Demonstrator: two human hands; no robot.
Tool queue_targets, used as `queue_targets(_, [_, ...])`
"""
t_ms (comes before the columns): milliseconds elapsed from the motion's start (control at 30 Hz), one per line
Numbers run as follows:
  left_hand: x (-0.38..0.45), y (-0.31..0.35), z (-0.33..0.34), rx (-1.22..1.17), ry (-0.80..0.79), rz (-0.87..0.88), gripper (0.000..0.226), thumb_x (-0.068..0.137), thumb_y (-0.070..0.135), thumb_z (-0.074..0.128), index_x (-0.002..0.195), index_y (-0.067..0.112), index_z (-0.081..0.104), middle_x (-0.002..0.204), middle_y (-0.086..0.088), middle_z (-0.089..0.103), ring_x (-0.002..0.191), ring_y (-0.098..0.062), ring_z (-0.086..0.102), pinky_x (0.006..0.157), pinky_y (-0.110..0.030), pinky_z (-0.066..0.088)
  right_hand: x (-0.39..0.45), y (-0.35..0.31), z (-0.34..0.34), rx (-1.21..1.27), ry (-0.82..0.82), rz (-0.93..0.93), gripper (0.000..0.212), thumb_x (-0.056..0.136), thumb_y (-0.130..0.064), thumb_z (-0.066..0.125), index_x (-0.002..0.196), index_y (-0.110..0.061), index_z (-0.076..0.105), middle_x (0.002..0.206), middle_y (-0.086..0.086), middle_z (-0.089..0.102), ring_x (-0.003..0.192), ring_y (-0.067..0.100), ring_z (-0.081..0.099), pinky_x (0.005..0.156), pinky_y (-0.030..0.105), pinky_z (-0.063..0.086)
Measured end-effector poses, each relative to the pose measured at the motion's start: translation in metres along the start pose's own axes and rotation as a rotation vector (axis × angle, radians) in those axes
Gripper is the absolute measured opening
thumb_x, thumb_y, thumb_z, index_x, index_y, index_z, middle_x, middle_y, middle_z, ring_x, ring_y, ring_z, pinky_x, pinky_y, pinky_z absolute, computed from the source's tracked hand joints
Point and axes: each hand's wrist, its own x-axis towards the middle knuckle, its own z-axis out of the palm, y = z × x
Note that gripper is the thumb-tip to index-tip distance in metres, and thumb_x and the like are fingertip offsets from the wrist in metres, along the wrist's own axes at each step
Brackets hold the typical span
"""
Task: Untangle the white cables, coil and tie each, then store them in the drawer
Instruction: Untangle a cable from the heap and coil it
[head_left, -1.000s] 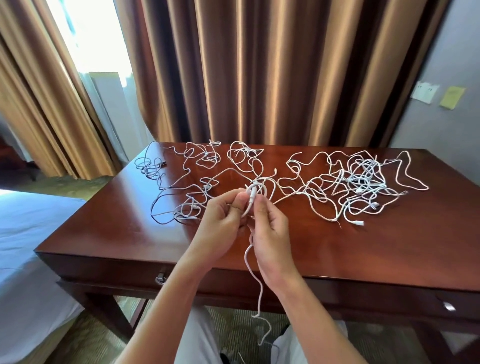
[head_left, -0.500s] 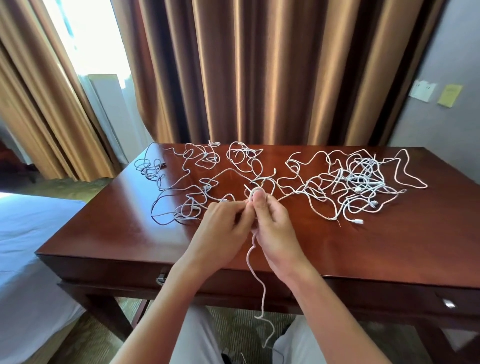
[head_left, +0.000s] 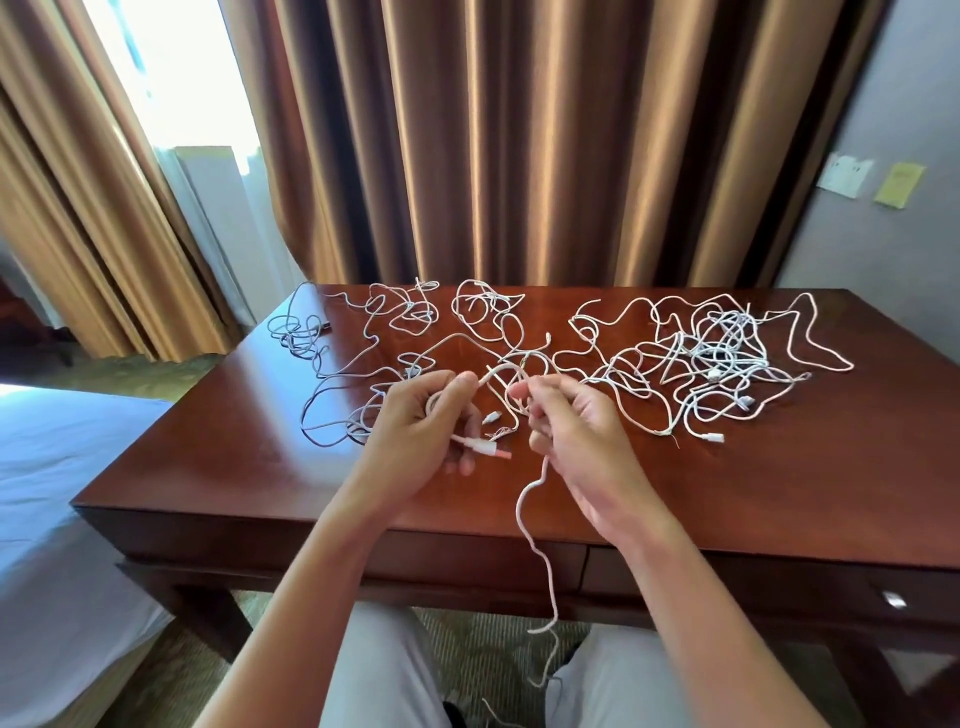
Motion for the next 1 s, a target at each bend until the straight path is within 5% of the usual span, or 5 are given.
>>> queue_targets(633, [0.001,0.002,0.015,-0.75,0.024,-0.152,0.026,0.093,0.014,0.054,0.09,-0.007,0.069,0.096,-0.021,0.067,0.084,-0.02,0.072,0.075,-0.021,0.058,-0.024,0.02,0.03,0.485,0.054,-0.038,0.032,0.093,-0.025,0.06,0.117,-0.005,0.071,0.125,0.03,0.063,0.093,0.018,0.057,0.113,0.047,0.034])
queue_targets(700, [0.001,0.001,0.014,-0.786,0.064,-0.183,0.025,0.091,0.013,0.056,0.087,-0.005,0.072,0.094,-0.02,0.068,0.083,-0.02,0.072,0.074,-0.021,0.058,-0.026,0.025,0.036,0.355,0.075,-0.063,0.029,0.098,-0.026,0.057,0.114,-0.01,0.075,0.118,0.031,0.066,0.094,0.02,0.046,0.053,0.011,0.017])
queue_targets(733, [0.001,0.0,0.014,-0.789,0.089,-0.193,0.025,0.093,0.012,0.055,0.086,-0.004,0.072,0.091,-0.019,0.07,0.082,-0.021,0.073,0.073,-0.021,0.058,-0.025,0.028,0.036,0.357,0.105,-0.06,0.028,0.099,-0.023,0.055,0.113,-0.008,0.075,0.112,0.026,0.071,0.096,0.023,0.043,0.102,0.061,0.005])
queue_targets(767, [0.0,-0.001,0.015,-0.785,0.113,-0.195,0.025,0.095,0.009,0.053,0.086,-0.005,0.072,0.09,-0.018,0.071,0.083,-0.022,0.073,0.074,-0.022,0.058,-0.023,0.03,0.036,0.361,0.143,-0.059,0.028,0.1,-0.02,0.055,0.112,-0.003,0.074,0.107,0.02,0.074,0.096,0.026,0.047,0.103,0.051,0.047])
queue_targets(1000, [-0.013,-0.011,0.042,-0.229,0.299,-0.016,0.015,0.095,0.018,0.065,0.089,0.02,0.08,0.085,-0.005,0.077,0.082,-0.015,0.07,0.073,-0.027,0.053,-0.02,0.02,0.048,0.289,0.363,-0.147,0.024,0.107,-0.009,0.045,0.093,0.003,0.061,0.077,0.001,0.071,0.077,0.008,0.069,0.071,0.018,0.053])
